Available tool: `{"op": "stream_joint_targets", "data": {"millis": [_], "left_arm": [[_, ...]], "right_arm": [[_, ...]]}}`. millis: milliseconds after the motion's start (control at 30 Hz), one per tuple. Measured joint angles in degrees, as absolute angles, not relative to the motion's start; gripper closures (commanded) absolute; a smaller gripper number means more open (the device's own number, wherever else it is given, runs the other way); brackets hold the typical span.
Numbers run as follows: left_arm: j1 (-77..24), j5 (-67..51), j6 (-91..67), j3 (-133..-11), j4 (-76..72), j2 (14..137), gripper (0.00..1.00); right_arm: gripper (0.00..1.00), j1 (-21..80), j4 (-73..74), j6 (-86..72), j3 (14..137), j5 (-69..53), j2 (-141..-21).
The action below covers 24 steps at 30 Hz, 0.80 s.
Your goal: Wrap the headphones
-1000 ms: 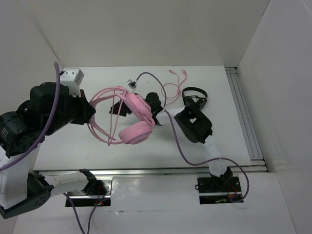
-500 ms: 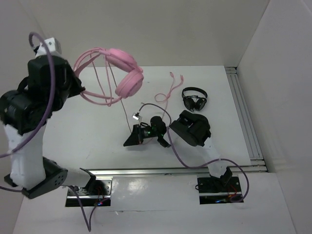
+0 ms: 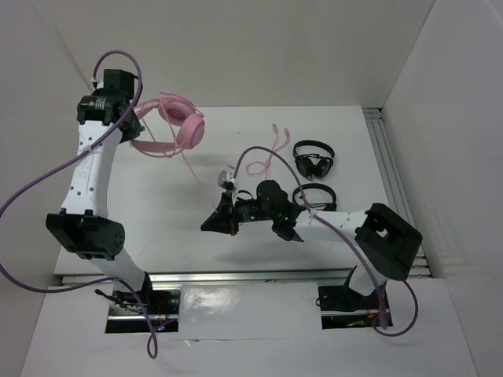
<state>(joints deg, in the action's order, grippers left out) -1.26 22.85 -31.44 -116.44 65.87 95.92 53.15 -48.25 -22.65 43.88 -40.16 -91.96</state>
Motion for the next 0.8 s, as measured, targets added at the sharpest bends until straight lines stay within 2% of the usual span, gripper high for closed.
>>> {"op": "stream_joint_targets", "data": {"millis": [100, 400, 600, 800], "left_arm": [[-1.15, 25.65, -32.14, -110.41, 65.54, 95.59, 1.0], [0.97, 30.04, -34.72, -96.31, 63.68, 95.59, 1.0], [-3.99, 30.09, -32.95, -80.16, 58.06, 92.53, 1.0], [-12.82, 28.38, -30.81, -72.07, 56.14, 88.25, 1.0]], "right_arm": [[1.0, 55.88, -35.7, -14.44, 47.79, -35.66, -87.7], [1.0, 60.8, -3.25, 2.61, 62.89, -22.46, -85.36], [1.0, 61.65, 8.29, 11.73, 74.13, -7.55, -84.29], [1.0, 59.13, 13.52, 18.26, 83.9, 3.86, -85.12]]}}
